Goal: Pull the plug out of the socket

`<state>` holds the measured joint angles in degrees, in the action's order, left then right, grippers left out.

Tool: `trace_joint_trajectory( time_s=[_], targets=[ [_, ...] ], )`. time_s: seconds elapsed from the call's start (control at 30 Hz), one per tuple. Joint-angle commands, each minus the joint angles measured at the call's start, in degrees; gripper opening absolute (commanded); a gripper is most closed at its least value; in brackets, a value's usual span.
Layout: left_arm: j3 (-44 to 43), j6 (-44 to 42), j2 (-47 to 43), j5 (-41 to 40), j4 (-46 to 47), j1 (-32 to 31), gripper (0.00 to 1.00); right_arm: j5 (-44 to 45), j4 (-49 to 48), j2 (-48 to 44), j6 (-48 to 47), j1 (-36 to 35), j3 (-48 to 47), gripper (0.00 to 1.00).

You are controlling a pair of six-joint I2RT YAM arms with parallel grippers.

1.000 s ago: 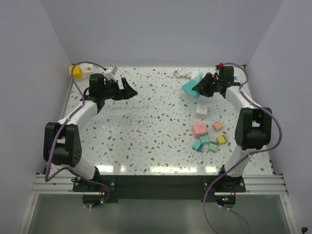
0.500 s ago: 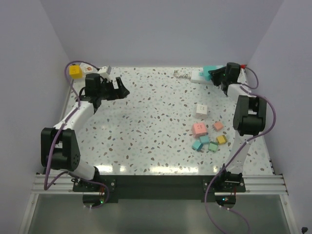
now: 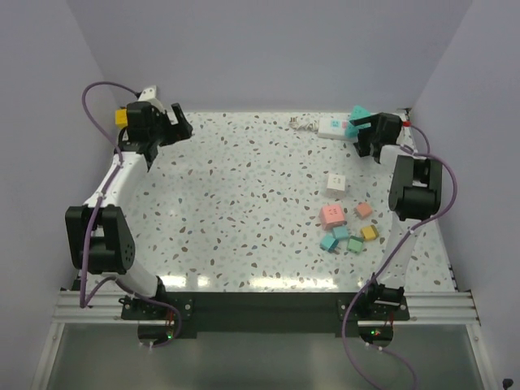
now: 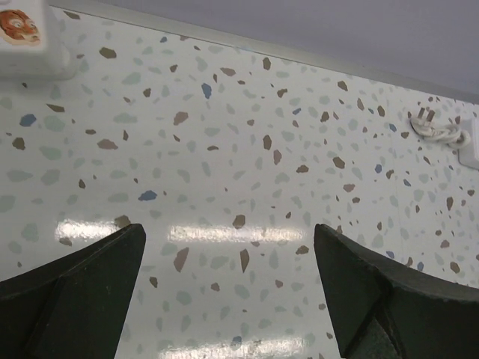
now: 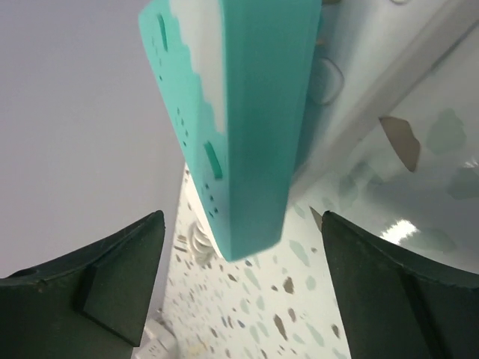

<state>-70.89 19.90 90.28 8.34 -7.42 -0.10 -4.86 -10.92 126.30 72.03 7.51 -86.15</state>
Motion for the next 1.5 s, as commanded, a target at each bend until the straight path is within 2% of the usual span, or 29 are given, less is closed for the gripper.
trace_joint_trajectory(
  time_s=[0.0,0.1,0.23,0.37,0.53,0.63,0.67,0.8,0.9,1.23,1.47],
  targets=[
    [-7.2,-0.1,3.3,-6.1,-2.2,2.2,1.00,-2.7,3.5,-7.2,-3.2,0.1,2.8,0.91],
    [-10.4,0.5,6.1,-10.2,-4.1,3.3,1.00,-4.4,7.6,-11.3,-6.0,0.2,4.4,0.98],
    [-15.6,2.9,9.8,-14.2,-4.4,5.6,1.00,-7.1,16.9,-16.4,-9.0,0.1,4.4,0.98],
    [-21.0,1.7,15.5,-16.4,-3.7,7.0,1.00,-10.4,25.1,-19.9,-17.2,-1.7,3.0,0.98],
    [-35.3,-1.5,28.0,-18.2,-8.0,8.1,1.00,-17.3,27.4,-22.8,-24.2,-4.5,5.7,0.98],
    [-42.2,-2.2,34.5,-18.4,-9.8,8.4,1.00,-17.0,29.4,-24.4,-30.4,-7.2,6.3,0.98],
    [-42.2,-2.2,35.4,-17.8,-7.5,8.7,1.00,-16.7,29.5,-25.1,-32.4,-10.2,6.5,0.98],
    [-42.1,-4.3,37.6,-15.1,-1.6,8.7,1.00,-18.1,31.2,-25.7,-34.7,-13.2,6.3,0.98],
    [-45.5,-7.8,40.4,-16.8,-2.5,8.7,1.00,-19.0,31.8,-25.8,-35.8,-13.7,7.0,0.98],
    [-46.1,-12.5,46.1,-19.0,0.7,8.6,1.00,-21.2,33.6,-23.2,-37.0,-13.7,5.4,0.98],
    [-44.4,-13.4,48.1,-21.0,11.3,8.7,1.00,-23.3,31.8,-22.0,-36.8,-13.7,6.0,0.95]
  ],
)
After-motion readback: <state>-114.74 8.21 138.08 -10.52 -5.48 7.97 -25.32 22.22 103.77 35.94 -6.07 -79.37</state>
